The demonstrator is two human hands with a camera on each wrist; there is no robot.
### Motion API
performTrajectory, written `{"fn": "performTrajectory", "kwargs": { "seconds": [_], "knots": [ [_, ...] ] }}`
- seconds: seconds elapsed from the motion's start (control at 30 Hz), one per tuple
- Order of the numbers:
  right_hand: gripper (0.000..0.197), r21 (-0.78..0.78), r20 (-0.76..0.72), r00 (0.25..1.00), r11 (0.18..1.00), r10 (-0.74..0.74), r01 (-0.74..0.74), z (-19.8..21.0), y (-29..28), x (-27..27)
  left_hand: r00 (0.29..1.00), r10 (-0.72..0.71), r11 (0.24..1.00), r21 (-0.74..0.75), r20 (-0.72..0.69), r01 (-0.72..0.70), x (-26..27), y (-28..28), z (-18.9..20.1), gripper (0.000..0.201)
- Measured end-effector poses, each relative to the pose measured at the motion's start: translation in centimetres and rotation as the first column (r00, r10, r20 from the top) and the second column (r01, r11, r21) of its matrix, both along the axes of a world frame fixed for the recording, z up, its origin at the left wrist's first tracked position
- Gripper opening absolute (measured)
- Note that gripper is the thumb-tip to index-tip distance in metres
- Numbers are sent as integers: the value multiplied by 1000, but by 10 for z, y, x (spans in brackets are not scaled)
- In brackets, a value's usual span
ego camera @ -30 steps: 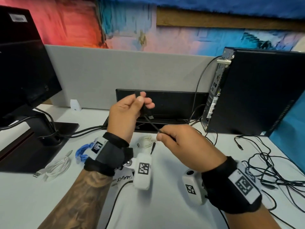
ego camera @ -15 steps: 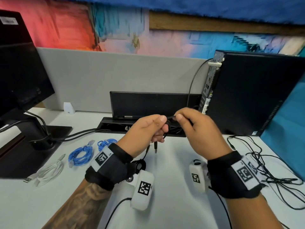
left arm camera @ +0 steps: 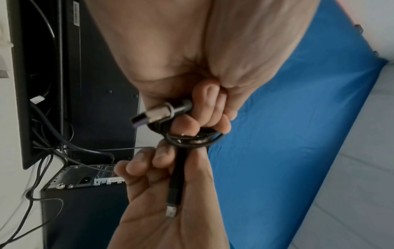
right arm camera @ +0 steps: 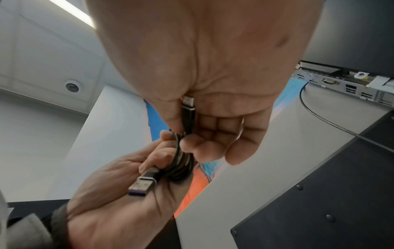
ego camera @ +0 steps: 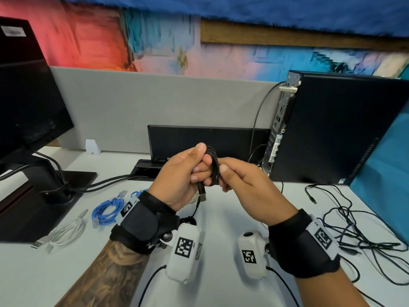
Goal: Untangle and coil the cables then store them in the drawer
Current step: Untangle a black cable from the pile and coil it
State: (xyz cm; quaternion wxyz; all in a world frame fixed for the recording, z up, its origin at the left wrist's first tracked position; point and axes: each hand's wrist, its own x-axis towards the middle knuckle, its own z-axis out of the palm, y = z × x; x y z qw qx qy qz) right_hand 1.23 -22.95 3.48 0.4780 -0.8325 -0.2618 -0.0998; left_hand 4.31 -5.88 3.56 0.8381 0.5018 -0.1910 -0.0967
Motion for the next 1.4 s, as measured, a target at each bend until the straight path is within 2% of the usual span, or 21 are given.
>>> {"fn": "performTrajectory", "kwargs": {
  "seconds": [0.13, 0.2, 0.3, 0.43, 0.53, 0.63, 0.7, 0.77, 0.83, 0.93, 1.0, 1.07, 1.17, 1.27, 1.33, 1.4],
  "knots": [
    [13, 4, 9, 1000, 1000, -21, 21, 0, 1, 0, 996, -84, 996, -31, -28, 83, -1, 1, -1, 33],
    [11, -11, 45, 997, 998, -67, 67, -2, -3, 3, 994, -108, 994, 17, 28, 108, -1, 4, -1, 34],
    [14, 19, 75, 994, 996, -83, 81, -3, -5, 6, 989, -44, 988, 156, 142, 21, 0, 8, 2, 35],
    [20, -41, 122, 990, 996, -77, 82, -2, -1, 4, 991, 83, 977, 188, 107, -102, 0, 6, 3, 35],
    [20, -161, 121, 989, 981, -90, 109, 0, -9, 5, 981, 150, 957, 230, 123, -175, 2, 5, 1, 37],
    [20, -351, 161, 972, 910, -173, 220, 0, -17, 8, 982, 139, 945, 280, 128, -170, 3, 2, -4, 38],
    [19, -388, 191, 954, 875, -229, 288, 0, -20, 8, 986, 110, 939, 312, 126, -145, 2, -3, -8, 39],
    [17, -245, 187, 937, 910, -294, 335, -2, -24, 11, 992, 84, 941, 319, 95, -110, 2, -5, -11, 39],
    [17, 17, 65, 944, 946, -323, 323, -2, -27, 14, 996, 61, 952, 296, 67, -78, 3, -4, -12, 37],
    [16, 341, -178, 969, 912, -173, 226, 0, -23, 14, 998, 41, 963, 263, 48, -52, 4, -3, -14, 35],
    [13, 444, -278, 958, 876, -65, 188, 1, -20, 13, 999, 30, 971, 234, 27, -35, 4, -3, -14, 34],
    [11, 466, -316, 949, 871, -1, 156, 0, -17, 13, 1000, 18, 977, 213, 7, -19, 4, -2, -14, 34],
    [22, 459, -302, 952, 884, 57, 93, -4, -12, 13, 1000, 17, 982, 187, -2, -16, 2, -3, -12, 35],
    [29, 420, -231, 972, 905, 37, 65, -1, -5, 9, 991, 123, 976, 175, 48, -130, 1, -6, -11, 38],
    [44, 396, -203, 977, 918, 68, 18, 0, 0, 5, 979, 185, 965, 172, 83, -197, 1, -8, -11, 39],
    [59, 322, -163, 986, 947, 31, 24, -3, 5, 4, 974, 201, 957, 193, 108, -219, -1, -11, -11, 38]
  ]
}}
